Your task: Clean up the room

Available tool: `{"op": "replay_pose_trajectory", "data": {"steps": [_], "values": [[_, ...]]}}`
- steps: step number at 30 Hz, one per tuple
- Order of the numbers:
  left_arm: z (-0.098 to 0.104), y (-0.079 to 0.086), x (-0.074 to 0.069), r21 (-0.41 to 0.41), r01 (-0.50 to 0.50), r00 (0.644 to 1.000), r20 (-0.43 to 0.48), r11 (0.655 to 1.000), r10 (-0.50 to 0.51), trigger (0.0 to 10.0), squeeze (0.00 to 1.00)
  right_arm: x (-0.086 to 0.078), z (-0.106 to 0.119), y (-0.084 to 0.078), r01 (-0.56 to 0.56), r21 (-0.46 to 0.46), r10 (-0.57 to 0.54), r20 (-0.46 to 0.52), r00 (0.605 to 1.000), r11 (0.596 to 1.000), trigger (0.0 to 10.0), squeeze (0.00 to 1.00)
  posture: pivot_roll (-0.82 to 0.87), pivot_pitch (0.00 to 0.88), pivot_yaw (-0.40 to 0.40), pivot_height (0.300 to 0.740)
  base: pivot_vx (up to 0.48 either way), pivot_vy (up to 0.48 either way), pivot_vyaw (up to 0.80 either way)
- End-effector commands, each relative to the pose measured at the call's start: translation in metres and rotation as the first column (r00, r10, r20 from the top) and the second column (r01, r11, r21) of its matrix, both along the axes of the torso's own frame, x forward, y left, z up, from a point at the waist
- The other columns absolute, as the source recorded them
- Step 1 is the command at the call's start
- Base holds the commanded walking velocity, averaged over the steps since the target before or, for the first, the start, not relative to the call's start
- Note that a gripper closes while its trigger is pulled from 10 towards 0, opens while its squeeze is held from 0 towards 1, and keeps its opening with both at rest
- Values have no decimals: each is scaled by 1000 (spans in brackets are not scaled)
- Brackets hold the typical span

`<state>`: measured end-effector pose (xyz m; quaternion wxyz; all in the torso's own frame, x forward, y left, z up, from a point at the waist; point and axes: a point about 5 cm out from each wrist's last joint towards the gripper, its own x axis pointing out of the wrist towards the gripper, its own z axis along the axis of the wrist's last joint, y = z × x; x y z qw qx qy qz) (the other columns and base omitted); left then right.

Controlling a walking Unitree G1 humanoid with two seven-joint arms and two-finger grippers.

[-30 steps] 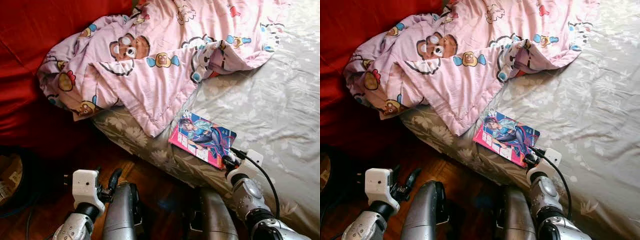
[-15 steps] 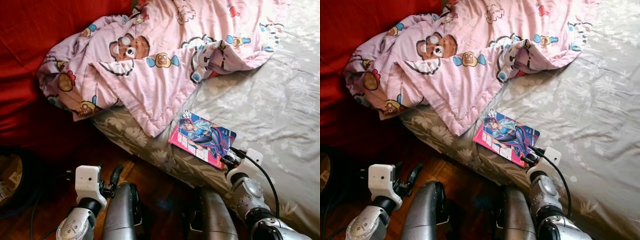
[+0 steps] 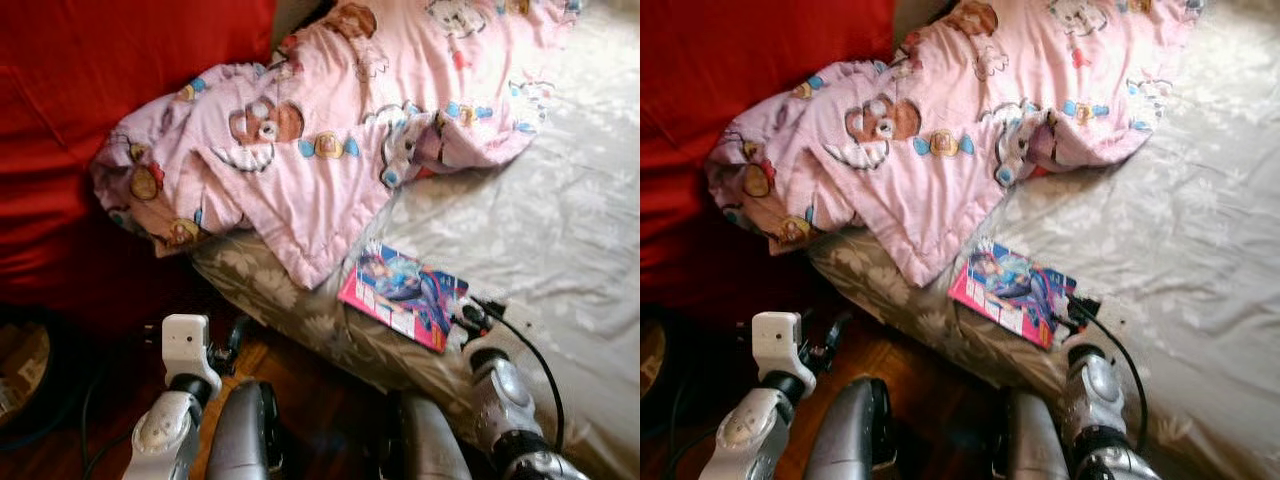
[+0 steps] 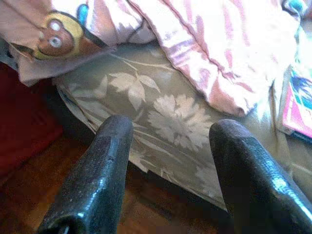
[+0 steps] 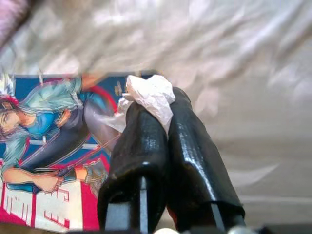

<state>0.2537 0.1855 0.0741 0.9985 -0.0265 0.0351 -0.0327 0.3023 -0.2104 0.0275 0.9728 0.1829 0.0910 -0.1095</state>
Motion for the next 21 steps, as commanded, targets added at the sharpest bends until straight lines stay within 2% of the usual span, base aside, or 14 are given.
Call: {"op": "replay_pose_trajectory", "data": {"steps": [1, 3, 4, 5, 8, 9, 11, 13, 14, 16, 17, 19, 21], "values": [[-11, 5, -5, -1, -21, 999, -37, 1000, 21, 10000, 0, -9, -4, -2, -12, -31, 12, 8, 1000, 999, 0, 0, -38, 130, -14, 621, 0, 0, 0], [-20, 9, -6, -10, -43, 997, -61, 999, 43, 10000, 0, -16, -4, -3, -29, -60, 31, 29, 999, 998, 0, 0, -48, 122, -15, 621, 0, 0, 0], [-24, 11, -7, -20, -53, 996, -78, 998, 52, 10000, 0, -19, -5, -4, -31, -70, 33, 28, 999, 997, 3922, 0, -50, 120, -14, 621, 0, 0, 0], [-30, 13, -8, -29, -61, 993, -100, 998, 58, 10000, 0, -21, -7, -5, -38, -76, 40, 24, 999, 996, 10000, 0, -57, 114, -15, 621, 0, 0, 0], [-40, 17, -12, -30, -71, 988, -137, 997, 67, 10000, 0, -27, -12, -6, -50, -81, 51, 10, 999, 995, 10000, 0, -60, 110, -15, 621, 0, 0, 0], [-52, 20, -16, -30, -93, 980, -182, 995, 86, 10000, 0, -35, -22, -7, -59, -90, 56, -43, 998, 994, 10000, 0, -63, 98, -15, 626, 0, 0, 0], [-57, 22, -18, -30, -103, 975, -199, 994, 95, 10000, 0, -38, -27, -8, -67, -93, 61, -67, 996, 993, 10000, 0, -63, 98, -15, 631, 0, 0, 0], [-72, 26, -24, -32, -132, 961, -250, 991, 120, 10000, 0, -49, -42, -5, -105, -137, 80, -181, 980, 985, 10000, 0, -61, 84, -17, 646, 0, 0, 0], [-72, 26, -24, -32, -132, 961, -250, 991, 120, 10000, 0, -49, -42, -5, -105, -137, 80, -181, 980, 985, 10000, 0, -61, 84, -17, 646, 0, 0, 0], [-87, 28, -33, -25, -140, 941, -316, 990, 125, 10000, 0, -60, -57, 5, -196, -153, 148, -280, 948, 969, 10000, 0, -63, 67, -21, 656, 0, 0, 0], [-98, 29, -39, -20, -146, 924, -360, 989, 129, 10000, 0, -67, -67, 14, -280, -154, 215, -341, 915, 948, 10000, 0, -65, 57, -28, 666, 0, 0, 0], [-101, 29, -41, -20, -151, 918, -374, 988, 133, 10000, 0, -70, -70, 17, -302, -154, 233, -357, 905, 941, 10000, 0, -64, 55, -28, 671, 0, 0, 0], [-118, 28, -51, -38, -170, 878, -459, 985, 134, 10000, 0, -82, -81, 19, -340, -172, 235, -446, 864, 925, 10000, 0, -55, 38, -28, 686, 0, 0, 0]]}}
